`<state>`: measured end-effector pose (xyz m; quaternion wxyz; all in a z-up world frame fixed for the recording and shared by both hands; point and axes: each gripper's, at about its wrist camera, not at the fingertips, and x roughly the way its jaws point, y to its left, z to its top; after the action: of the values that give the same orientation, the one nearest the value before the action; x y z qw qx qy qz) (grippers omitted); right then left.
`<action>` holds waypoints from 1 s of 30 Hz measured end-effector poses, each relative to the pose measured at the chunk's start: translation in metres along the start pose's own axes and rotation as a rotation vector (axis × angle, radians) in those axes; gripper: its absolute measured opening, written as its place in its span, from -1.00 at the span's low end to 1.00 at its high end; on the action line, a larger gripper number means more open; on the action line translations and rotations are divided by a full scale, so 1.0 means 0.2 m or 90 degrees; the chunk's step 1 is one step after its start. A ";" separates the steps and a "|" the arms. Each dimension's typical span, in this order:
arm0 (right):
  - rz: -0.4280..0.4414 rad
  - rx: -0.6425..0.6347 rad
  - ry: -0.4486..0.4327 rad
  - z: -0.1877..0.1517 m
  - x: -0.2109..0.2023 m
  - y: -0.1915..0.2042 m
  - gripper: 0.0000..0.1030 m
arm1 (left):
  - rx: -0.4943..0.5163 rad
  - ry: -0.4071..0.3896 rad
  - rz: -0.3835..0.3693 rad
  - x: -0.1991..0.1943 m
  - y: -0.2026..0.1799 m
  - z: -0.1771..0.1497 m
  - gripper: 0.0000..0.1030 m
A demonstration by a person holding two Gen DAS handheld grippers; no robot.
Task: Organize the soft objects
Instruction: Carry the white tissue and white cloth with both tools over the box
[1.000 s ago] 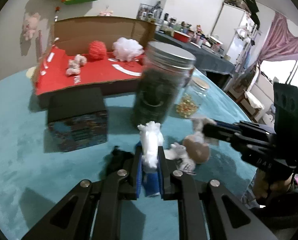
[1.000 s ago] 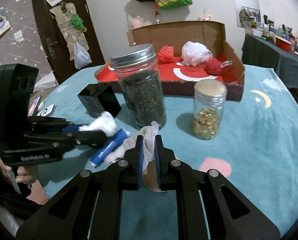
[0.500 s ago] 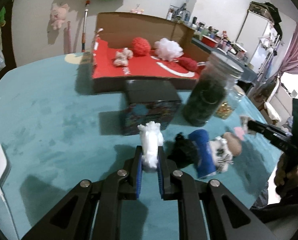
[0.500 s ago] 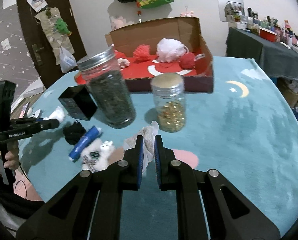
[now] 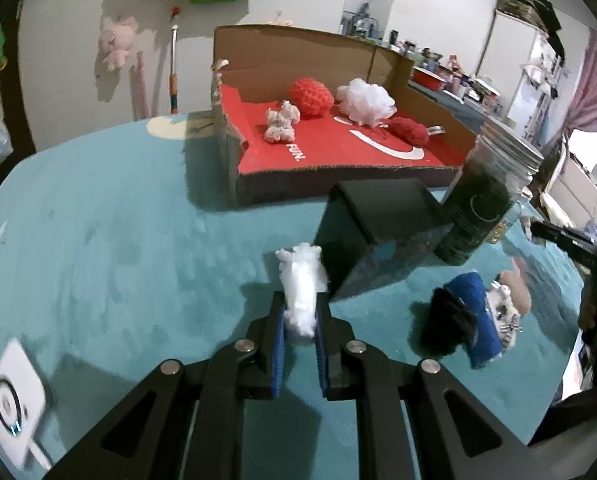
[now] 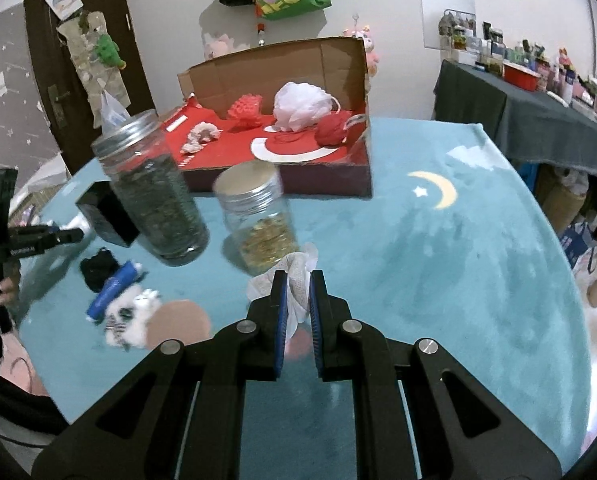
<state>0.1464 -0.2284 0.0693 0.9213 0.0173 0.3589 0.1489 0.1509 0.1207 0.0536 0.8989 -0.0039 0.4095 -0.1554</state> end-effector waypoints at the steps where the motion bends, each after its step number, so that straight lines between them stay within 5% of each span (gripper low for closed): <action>1: -0.002 -0.008 0.001 0.01 0.01 -0.01 -0.81 | 0.007 0.002 0.001 0.01 0.01 0.01 -0.74; 15: -0.021 -0.104 0.015 0.18 0.14 -0.08 -0.81 | 0.089 0.016 -0.022 0.12 0.04 0.20 -0.74; 30: 0.071 -0.149 -0.005 0.58 0.28 0.00 -0.81 | 0.137 0.001 -0.073 0.16 -0.09 0.63 -0.74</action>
<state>0.2621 -0.2031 0.1183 0.9087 -0.0697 0.3340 0.2406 0.2583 0.0805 0.1168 0.8836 0.0691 0.3900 -0.2496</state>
